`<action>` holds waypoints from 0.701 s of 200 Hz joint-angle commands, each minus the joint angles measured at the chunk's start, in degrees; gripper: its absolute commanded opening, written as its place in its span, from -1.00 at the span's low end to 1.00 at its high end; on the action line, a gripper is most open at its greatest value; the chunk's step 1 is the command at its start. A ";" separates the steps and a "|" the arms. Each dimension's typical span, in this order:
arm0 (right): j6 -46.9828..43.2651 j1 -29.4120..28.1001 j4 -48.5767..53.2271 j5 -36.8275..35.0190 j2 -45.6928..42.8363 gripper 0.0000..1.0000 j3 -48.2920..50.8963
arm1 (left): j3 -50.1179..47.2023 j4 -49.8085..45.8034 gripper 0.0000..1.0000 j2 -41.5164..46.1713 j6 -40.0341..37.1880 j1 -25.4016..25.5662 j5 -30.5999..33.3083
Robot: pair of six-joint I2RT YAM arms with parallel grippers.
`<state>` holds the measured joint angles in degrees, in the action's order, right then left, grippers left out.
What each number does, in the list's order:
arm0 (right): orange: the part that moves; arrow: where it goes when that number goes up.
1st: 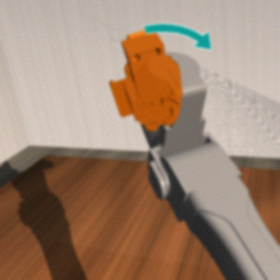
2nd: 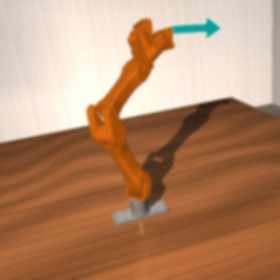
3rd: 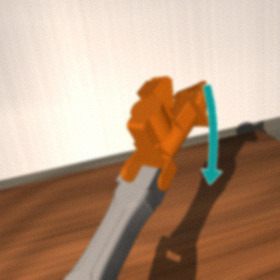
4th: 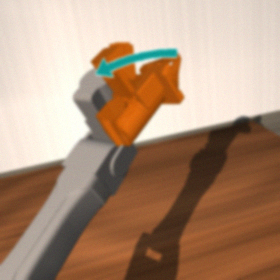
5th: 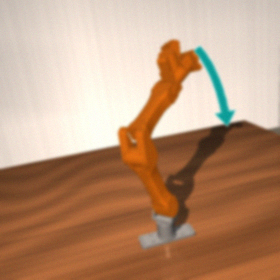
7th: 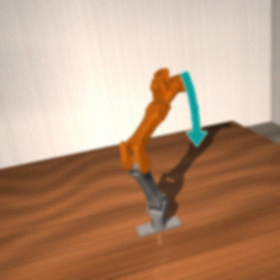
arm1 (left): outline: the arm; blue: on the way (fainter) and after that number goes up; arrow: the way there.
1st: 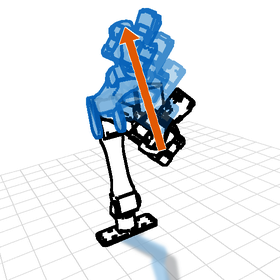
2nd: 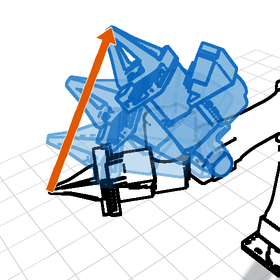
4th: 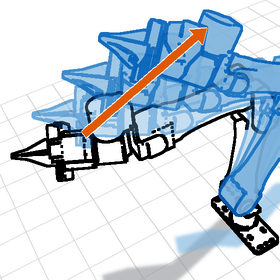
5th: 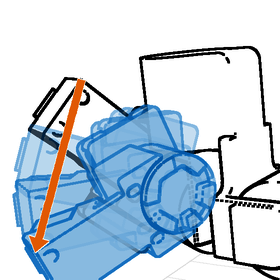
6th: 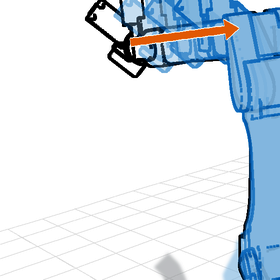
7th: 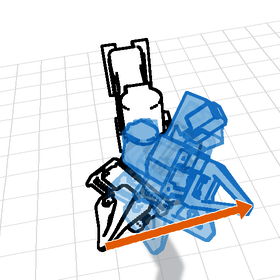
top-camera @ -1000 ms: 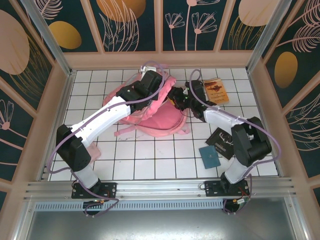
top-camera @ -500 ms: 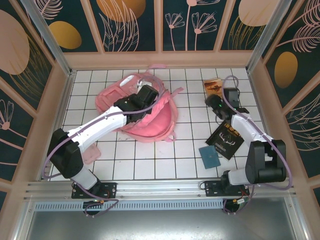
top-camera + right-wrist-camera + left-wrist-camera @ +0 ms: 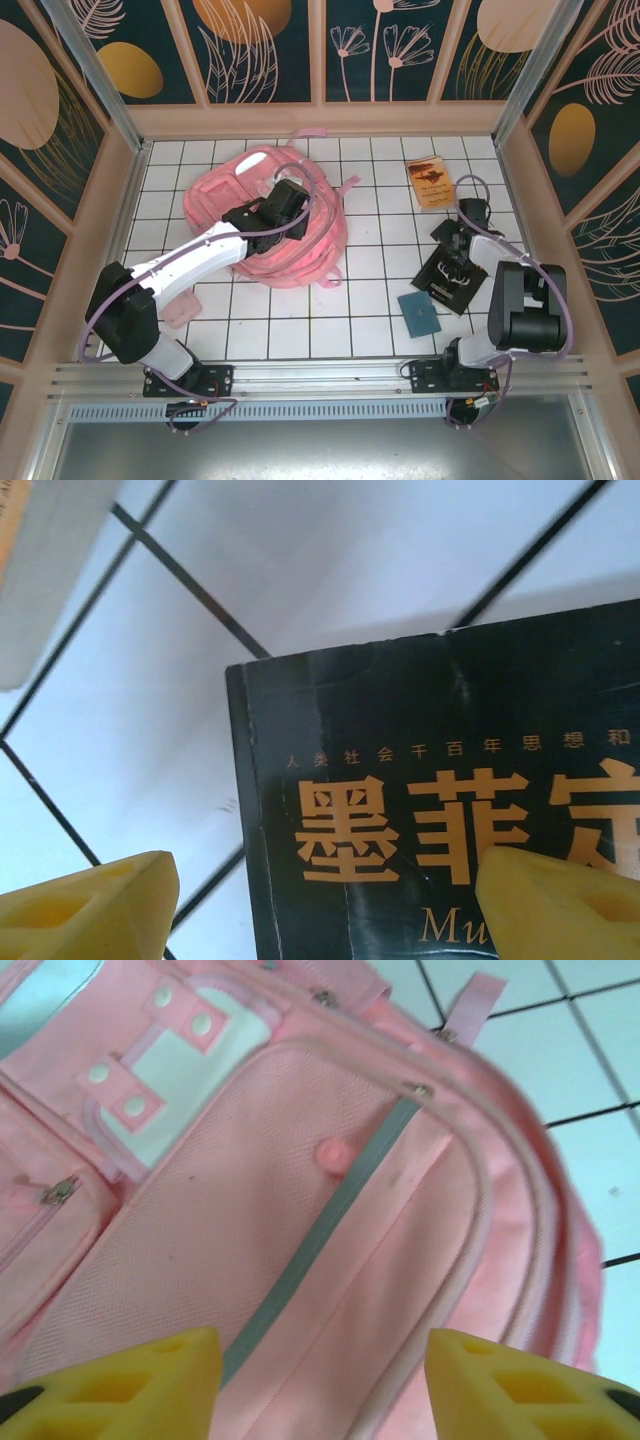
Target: Pack books, pencil case, and school supplies into a backpack
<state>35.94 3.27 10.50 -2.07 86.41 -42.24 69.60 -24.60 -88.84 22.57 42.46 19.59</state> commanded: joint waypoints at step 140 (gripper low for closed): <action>-2.90 3.80 2.25 0.93 -0.31 0.77 -2.77 | 14.22 18.20 0.20 -22.43 20.59 4.12 -27.04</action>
<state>34.15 3.90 10.22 1.50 86.70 -47.79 79.92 -10.44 -107.68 38.63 44.82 -2.87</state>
